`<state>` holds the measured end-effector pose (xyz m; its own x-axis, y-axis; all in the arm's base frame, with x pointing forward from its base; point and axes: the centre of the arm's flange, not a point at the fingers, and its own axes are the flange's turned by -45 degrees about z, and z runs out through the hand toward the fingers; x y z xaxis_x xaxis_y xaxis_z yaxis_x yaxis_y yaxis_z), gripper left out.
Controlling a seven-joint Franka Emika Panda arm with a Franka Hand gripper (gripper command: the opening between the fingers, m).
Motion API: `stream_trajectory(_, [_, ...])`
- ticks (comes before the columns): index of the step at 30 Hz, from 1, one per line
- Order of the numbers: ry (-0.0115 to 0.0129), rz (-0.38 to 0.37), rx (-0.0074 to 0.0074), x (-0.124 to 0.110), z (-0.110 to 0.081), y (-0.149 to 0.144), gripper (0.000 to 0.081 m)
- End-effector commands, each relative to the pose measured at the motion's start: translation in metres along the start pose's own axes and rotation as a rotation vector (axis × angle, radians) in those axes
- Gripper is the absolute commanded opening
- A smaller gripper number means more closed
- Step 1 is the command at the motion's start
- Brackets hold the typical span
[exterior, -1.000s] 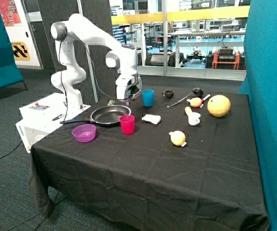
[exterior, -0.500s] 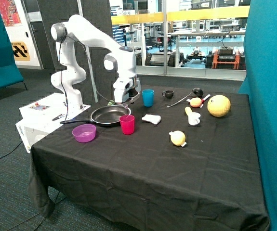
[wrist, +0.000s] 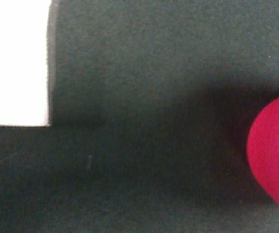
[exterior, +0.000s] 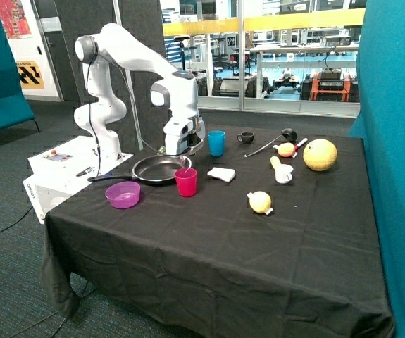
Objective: Stack the cups
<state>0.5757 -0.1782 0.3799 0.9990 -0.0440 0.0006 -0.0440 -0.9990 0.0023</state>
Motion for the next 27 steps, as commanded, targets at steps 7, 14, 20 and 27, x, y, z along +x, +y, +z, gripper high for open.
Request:
stream_trajectory(7, [-0.0006, 0.012, 0.0023, 0.004, 0.01, 0.018, 0.0487])
stream_trajectory(14, [-0.0006, 0.007, 0.0023, 0.005, 0.019, 0.019, 0.0484])
stream_trajectory(20, [-0.0006, 0.005, 0.0023, 0.007, 0.026, 0.017, 0.0482])
stream_trajectory(27, [-0.0006, 0.002, 0.0023, 0.01, 0.033, 0.015, 0.048])
